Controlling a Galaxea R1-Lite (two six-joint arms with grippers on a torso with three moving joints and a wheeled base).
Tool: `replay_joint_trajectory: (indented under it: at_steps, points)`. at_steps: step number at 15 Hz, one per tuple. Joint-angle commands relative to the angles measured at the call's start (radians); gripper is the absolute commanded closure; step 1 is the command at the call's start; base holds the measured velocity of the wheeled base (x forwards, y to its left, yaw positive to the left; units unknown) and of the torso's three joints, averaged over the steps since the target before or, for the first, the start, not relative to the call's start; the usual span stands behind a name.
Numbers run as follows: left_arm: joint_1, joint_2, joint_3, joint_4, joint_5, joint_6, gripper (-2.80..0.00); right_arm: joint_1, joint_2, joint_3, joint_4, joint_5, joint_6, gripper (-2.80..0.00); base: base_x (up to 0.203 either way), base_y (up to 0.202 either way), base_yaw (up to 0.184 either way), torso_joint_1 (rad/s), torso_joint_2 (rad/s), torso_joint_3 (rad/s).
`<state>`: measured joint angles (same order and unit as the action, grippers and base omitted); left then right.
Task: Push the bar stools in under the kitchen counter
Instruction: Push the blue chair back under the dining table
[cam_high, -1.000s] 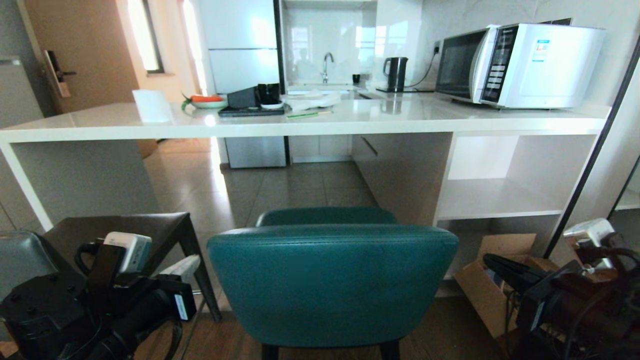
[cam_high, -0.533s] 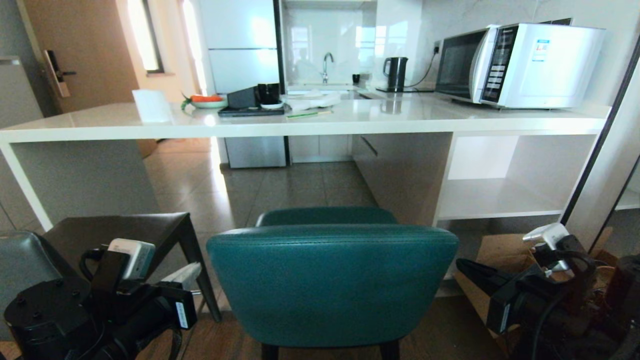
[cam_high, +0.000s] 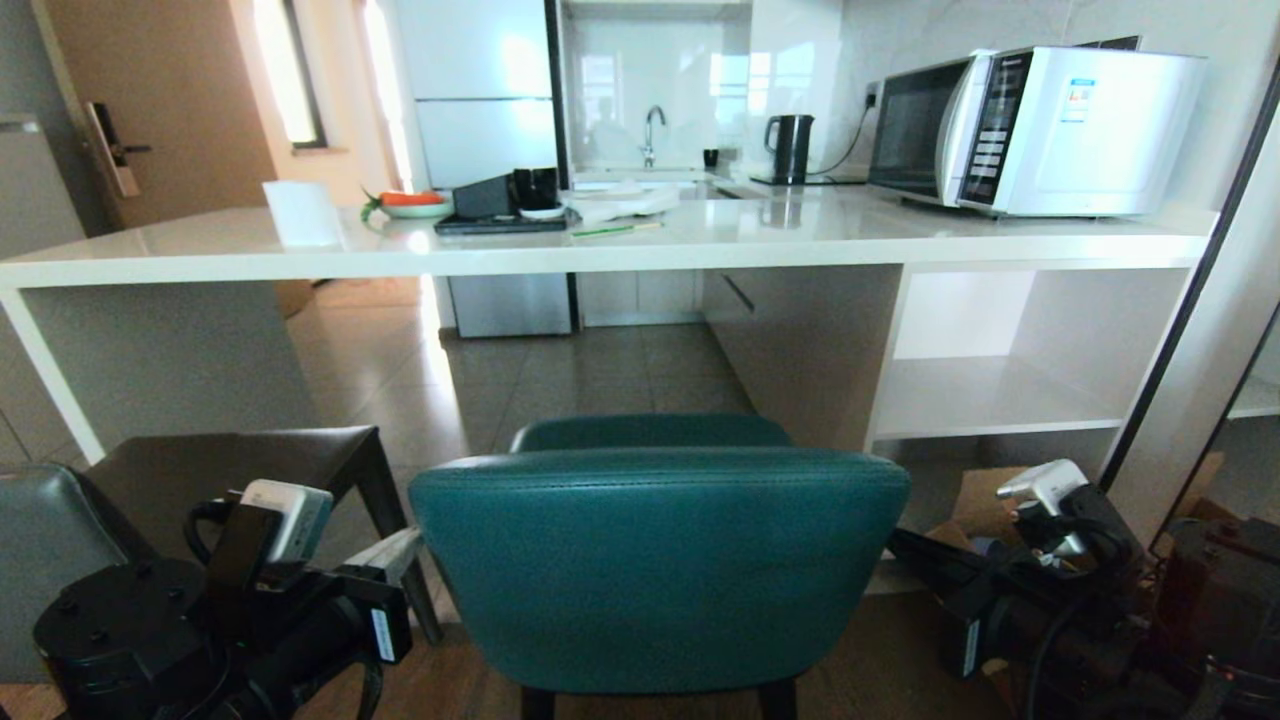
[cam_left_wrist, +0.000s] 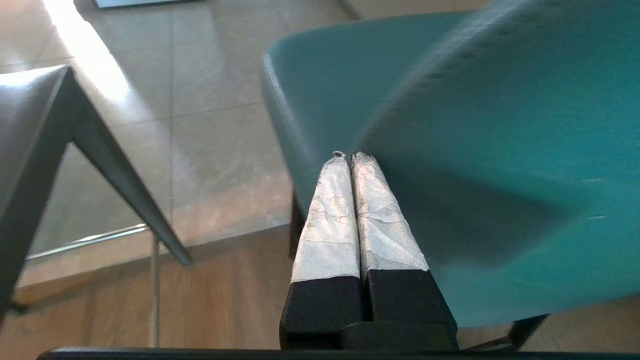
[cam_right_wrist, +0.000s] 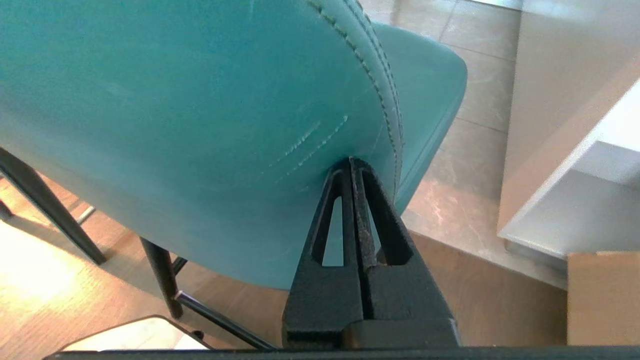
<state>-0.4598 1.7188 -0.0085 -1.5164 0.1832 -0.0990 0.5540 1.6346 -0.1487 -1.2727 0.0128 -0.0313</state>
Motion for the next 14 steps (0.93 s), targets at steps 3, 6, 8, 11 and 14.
replay_joint_trajectory:
  at_steps: [3,6,8,11,14]
  points:
    - [-0.029,0.068,0.007,-0.014,0.002,-0.013,0.0,0.026,0.079,-0.072,-0.032,0.002,-0.006,0.0,0.0,0.0,0.0,0.0,0.0,0.0]
    - [-0.031,0.098,0.001,-0.014,0.002,-0.013,0.0,0.061,0.172,-0.142,-0.106,-0.028,-0.007,0.0,0.0,0.0,0.0,0.0,0.0,0.0]
    - [-0.029,0.131,-0.017,-0.014,0.002,-0.013,0.0,0.063,0.209,-0.187,-0.128,-0.035,-0.005,0.0,0.0,0.0,0.0,0.0,0.0,0.0]
    - [-0.028,0.202,-0.077,-0.014,0.002,-0.011,0.0,0.046,0.248,-0.193,-0.136,-0.032,0.002,0.0,0.0,0.0,0.0,0.0,0.0,0.0]
    - [-0.031,0.236,-0.132,-0.014,0.001,-0.007,0.0,0.037,0.278,-0.182,-0.221,-0.033,-0.001,0.0,0.0,0.0,0.0,0.0,0.0,0.0]
